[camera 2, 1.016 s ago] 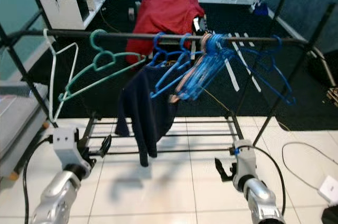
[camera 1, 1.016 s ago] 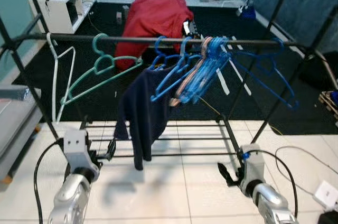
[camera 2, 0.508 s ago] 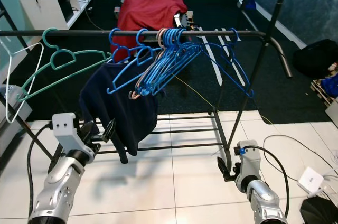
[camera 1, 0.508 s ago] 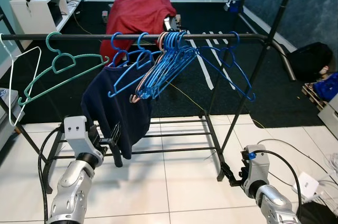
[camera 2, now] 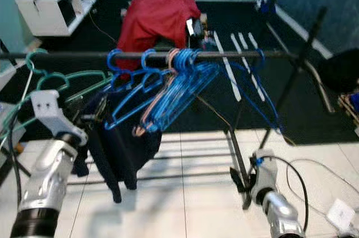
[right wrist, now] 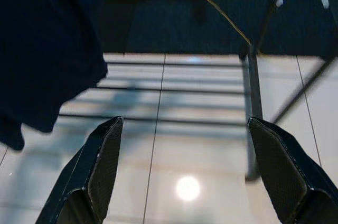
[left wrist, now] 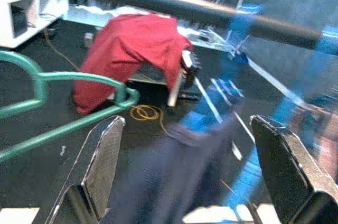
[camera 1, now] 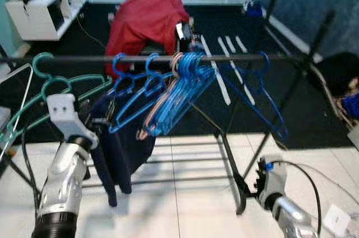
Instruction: Hang hanger
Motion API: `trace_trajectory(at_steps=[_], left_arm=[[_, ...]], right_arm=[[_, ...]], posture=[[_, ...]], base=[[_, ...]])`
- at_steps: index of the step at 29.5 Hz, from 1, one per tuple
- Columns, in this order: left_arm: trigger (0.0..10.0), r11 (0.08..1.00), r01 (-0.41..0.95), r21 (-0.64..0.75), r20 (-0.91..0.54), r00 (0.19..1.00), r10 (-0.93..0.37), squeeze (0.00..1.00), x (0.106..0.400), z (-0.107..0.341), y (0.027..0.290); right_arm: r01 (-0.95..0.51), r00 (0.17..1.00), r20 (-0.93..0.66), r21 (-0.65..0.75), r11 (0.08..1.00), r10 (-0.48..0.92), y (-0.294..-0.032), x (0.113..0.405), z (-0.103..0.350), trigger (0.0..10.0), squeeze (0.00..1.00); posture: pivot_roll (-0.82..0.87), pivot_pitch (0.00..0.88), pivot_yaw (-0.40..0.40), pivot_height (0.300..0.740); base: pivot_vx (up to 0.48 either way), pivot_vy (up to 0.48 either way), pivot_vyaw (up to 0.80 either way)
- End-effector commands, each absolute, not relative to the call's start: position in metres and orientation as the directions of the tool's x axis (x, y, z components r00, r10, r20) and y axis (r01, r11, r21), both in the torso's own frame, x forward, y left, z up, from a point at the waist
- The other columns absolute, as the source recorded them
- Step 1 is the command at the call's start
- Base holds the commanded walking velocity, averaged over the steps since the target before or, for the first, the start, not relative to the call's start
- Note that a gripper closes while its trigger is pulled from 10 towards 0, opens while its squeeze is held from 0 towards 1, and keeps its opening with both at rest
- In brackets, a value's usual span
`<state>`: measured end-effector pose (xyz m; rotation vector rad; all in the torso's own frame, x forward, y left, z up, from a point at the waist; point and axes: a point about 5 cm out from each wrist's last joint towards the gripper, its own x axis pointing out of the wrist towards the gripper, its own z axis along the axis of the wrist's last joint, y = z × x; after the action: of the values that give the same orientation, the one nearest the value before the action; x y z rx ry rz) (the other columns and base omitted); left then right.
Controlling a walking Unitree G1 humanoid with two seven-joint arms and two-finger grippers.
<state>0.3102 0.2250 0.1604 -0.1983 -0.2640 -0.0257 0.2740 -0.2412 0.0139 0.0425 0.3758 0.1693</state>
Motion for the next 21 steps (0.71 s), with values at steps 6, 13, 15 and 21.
trace_trajectory(at_steps=[6,13,15,21], left_arm=[[10.0,0.969,0.234,-0.078,0.298,0.933,-0.201,0.00,0.310,0.180,0.209],[10.0,0.895,0.211,0.393,0.241,0.916,-0.322,0.00,0.317,0.198,0.219],[10.0,0.878,0.208,0.431,0.235,0.914,-0.332,0.00,0.318,0.199,0.220],[10.0,0.825,0.242,0.511,0.166,0.914,-0.371,0.00,0.325,0.196,0.227]], right_arm=[[-0.159,0.914,-0.364,0.084,0.984,0.179,-0.240,0.271,0.011,10.0,0.00],[-0.170,0.913,-0.361,0.086,0.982,0.189,-0.239,0.272,0.012,10.0,0.00],[-0.171,0.913,-0.360,0.086,0.982,0.190,-0.239,0.272,0.012,10.0,0.00],[-0.176,0.914,-0.357,0.082,0.981,0.193,-0.237,0.272,0.012,10.0,0.00]], posture=[[-0.07,0.064,-0.048,0.740],[-0.06,0.063,-0.047,0.740],[-0.06,0.063,-0.047,0.740],[-0.07,0.060,-0.036,0.740]], base=[[0.242,0.000,0.00],[0.000,0.000,0.00],[0.000,0.000,0.00],[0.000,0.000,0.00]])
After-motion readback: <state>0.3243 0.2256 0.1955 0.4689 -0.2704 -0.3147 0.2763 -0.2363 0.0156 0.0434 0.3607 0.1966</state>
